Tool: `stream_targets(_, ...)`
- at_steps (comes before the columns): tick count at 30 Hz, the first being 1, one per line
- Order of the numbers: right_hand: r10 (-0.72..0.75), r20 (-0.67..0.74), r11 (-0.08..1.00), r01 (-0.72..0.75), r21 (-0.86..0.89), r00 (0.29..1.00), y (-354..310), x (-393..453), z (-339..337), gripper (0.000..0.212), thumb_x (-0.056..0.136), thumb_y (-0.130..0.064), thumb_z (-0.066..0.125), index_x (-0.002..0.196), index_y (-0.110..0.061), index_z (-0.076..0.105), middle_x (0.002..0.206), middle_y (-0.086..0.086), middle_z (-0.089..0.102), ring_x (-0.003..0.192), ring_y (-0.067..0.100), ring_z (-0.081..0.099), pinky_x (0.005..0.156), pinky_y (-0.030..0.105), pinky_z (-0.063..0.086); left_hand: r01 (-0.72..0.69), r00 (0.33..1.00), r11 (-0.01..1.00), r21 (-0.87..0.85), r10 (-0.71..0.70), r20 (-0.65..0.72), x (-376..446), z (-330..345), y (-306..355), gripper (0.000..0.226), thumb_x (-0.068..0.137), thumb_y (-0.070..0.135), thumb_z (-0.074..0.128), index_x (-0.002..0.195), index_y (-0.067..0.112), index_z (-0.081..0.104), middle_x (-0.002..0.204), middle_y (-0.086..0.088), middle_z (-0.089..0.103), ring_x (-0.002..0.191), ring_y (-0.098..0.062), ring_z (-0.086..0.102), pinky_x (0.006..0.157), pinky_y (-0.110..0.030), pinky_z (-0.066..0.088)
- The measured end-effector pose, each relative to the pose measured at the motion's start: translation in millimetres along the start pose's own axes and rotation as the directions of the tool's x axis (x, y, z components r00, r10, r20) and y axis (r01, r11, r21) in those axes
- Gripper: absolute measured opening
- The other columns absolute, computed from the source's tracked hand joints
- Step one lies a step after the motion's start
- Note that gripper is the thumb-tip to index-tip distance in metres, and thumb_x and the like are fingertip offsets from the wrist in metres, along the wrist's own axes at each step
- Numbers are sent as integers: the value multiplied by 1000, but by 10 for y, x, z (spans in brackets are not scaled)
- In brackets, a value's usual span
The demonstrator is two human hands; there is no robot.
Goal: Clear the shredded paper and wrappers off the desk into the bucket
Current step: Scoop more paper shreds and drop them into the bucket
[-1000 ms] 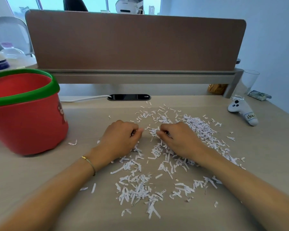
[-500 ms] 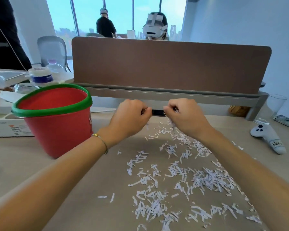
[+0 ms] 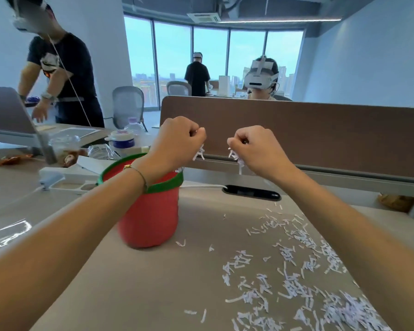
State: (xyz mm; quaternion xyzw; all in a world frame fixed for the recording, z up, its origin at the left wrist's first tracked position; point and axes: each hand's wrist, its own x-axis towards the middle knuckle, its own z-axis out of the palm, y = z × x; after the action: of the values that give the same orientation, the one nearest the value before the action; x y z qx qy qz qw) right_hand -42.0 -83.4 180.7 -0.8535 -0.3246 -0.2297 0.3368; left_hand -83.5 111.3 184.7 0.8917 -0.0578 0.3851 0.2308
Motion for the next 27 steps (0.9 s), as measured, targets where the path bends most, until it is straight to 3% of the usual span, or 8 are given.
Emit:
stream_targets(3,-35,12,999,35,35,999,-136,127,136,39,94,-23,56,63,-1,59,58,9,63,52,15,48,49,21,34,36,999,998,59,-37,10,-3,-146,-236,48,92,22,51,47,10,40,44,-6,37,43,-14,33,46,-27,33)
stream_targets(6,-66,28,995,64,76,997,-237,208,297,40,95,-22,56,59,-6,58,56,5,63,49,10,50,49,20,37,75,997,991,113,-78,20,-32,-249,-484,49,91,21,51,45,14,36,42,2,33,42,-12,32,47,-25,30)
stream_targets(12,-85,45,986,78,144,995,-368,329,562,41,97,-20,57,57,-8,56,48,-4,59,42,2,52,46,11,35,138,988,981,137,-146,48,2,-282,-876,45,89,20,52,46,12,39,45,-6,41,44,-16,34,50,-32,36)
stream_targets(20,-105,66,985,95,147,992,-418,489,762,42,98,-22,57,60,-3,56,47,-2,57,40,6,46,45,14,33,186,952,969,161,-218,217,-8,-222,-1199,43,89,24,58,50,14,45,47,1,45,47,-16,42,54,-33,41)
stream_targets(24,-115,63,985,106,138,991,-461,551,836,43,98,-24,58,60,-4,54,48,0,58,42,8,46,47,17,34,194,925,967,168,-237,297,-50,-264,-1209,31,88,23,60,58,17,62,56,4,62,57,-14,58,59,-30,44)
stream_targets(27,-125,62,982,115,148,990,-524,584,884,43,98,-24,58,61,-2,54,50,4,60,44,12,48,49,25,40,186,893,965,182,-244,379,-76,-336,-1192,26,90,23,61,67,18,72,62,6,69,65,-14,68,66,-33,55)
